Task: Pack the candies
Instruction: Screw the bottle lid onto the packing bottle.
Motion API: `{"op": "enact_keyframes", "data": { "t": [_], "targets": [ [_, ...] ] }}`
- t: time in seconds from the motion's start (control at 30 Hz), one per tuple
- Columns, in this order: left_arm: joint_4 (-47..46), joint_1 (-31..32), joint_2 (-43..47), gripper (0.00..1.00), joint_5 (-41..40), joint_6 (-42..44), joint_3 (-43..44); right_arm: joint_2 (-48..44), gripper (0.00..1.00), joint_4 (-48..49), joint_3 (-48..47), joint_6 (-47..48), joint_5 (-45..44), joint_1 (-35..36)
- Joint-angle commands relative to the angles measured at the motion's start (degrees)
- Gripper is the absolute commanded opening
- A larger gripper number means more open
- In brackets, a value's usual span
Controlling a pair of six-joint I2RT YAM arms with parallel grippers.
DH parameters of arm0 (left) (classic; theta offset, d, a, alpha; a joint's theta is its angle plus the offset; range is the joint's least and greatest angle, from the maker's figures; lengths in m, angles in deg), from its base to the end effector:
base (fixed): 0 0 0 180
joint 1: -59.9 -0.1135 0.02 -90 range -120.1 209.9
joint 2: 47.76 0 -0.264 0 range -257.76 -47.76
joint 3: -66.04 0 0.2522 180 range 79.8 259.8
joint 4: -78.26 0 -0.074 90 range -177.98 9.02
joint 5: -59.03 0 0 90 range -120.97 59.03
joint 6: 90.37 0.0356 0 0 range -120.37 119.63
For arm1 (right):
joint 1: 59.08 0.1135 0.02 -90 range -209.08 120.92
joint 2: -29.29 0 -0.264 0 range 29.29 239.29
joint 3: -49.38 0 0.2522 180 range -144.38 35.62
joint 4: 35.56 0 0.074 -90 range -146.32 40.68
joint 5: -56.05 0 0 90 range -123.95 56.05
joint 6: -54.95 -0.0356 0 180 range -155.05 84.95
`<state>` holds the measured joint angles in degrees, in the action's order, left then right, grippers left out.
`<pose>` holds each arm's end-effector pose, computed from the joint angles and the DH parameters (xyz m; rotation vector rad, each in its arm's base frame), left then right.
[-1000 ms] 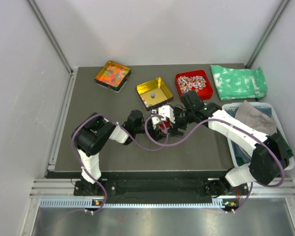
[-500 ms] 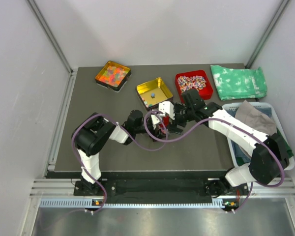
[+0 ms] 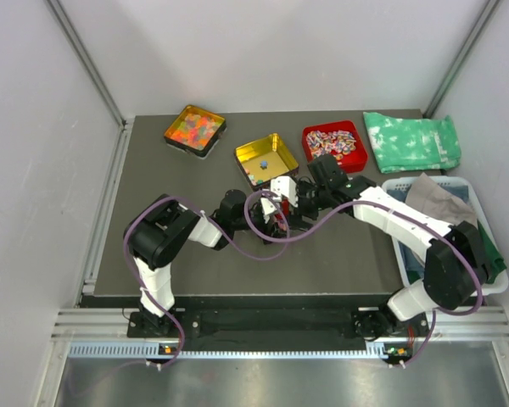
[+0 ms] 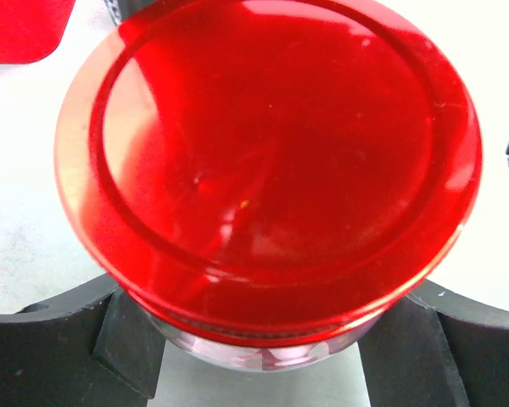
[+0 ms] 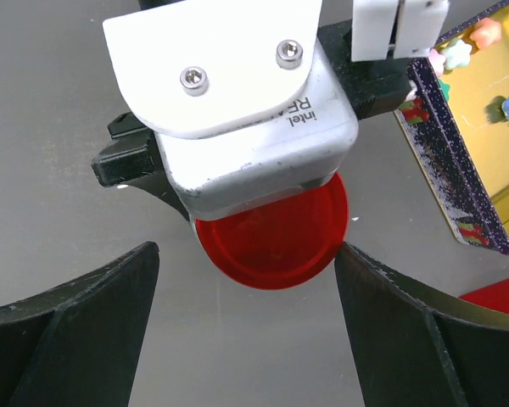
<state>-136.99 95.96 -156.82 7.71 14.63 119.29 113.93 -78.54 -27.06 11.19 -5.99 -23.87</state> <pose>0.2644 -0.2200 0.1187 1.2315 1.5100 -0.8931 0.2445 0.1930 0.2582 -1.7102 1.6667 0.5089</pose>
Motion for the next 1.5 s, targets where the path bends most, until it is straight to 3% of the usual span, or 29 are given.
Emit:
{"op": "enact_keyframes", "data": {
  "t": [0.0,0.47,1.33,1.47],
  "targets": [
    [8.1,0.6,-2.5,0.58,-1.8,2.0,-0.7,-2.7,0.81,-1.3,-0.7,-0.1,3.3,0.8],
    [8.4,0.6,-2.7,0.58,-2.4,2.0,-0.4,-6.9,0.77,-2.4,4.9,-0.3,1.7,3.2],
    [8.8,0.5,-2.8,0.58,-2.6,2.0,-0.2,-9.2,0.75,-3.9,5.3,-3.5,1.8,7.3],
    [8.8,0.6,-2.7,0.58,-2.7,2.0,-0.3,-9.9,0.75,-9.2,3.9,-0.9,-0.4,7.2]
  ]
}}
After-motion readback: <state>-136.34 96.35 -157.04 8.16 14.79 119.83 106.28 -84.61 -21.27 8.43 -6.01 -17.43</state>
